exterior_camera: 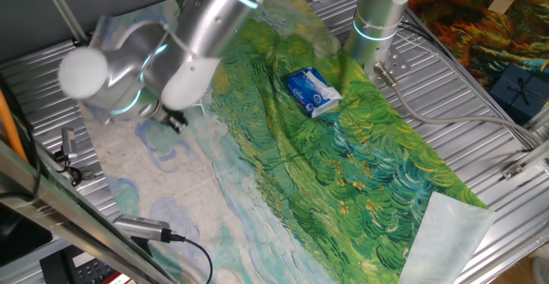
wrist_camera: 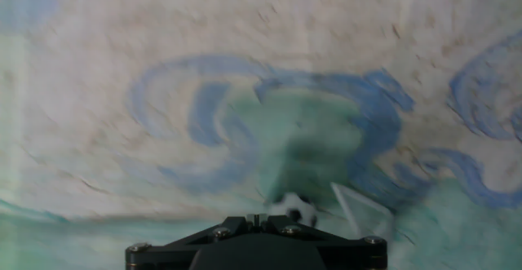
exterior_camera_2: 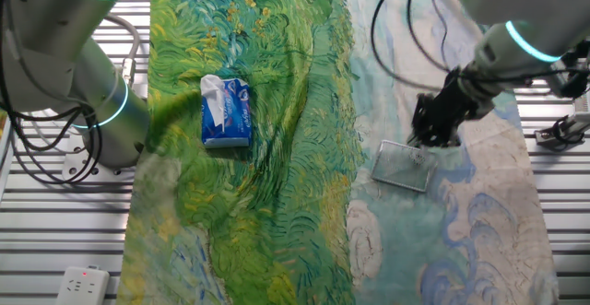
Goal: Push the soccer ball into the goal
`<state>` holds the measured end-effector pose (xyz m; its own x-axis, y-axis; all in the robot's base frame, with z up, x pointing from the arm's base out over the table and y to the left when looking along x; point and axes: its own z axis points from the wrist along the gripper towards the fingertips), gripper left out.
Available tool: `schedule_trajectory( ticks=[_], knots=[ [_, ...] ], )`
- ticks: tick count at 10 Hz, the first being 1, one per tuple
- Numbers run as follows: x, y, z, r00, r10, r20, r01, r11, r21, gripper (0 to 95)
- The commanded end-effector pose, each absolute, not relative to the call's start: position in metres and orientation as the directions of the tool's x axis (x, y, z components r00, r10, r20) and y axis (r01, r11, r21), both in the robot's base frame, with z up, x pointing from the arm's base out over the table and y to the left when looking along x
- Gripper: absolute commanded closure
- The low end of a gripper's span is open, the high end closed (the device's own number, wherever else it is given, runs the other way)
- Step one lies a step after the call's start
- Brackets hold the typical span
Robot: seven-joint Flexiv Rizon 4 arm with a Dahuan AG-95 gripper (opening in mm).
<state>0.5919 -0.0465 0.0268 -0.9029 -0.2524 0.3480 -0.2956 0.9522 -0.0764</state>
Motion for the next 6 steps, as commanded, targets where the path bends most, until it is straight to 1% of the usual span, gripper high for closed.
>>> schedule_trajectory(
  ticks=[1, 6],
  knots=[
    [0.592, -0.054, 0.033, -0.902, -0.269, 0.338, -0.306, 0.95, -0.061, 95.0],
    [0.609, -0.051, 0.032, -0.924, -0.256, 0.283, -0.272, 0.962, -0.019, 95.0]
  ],
)
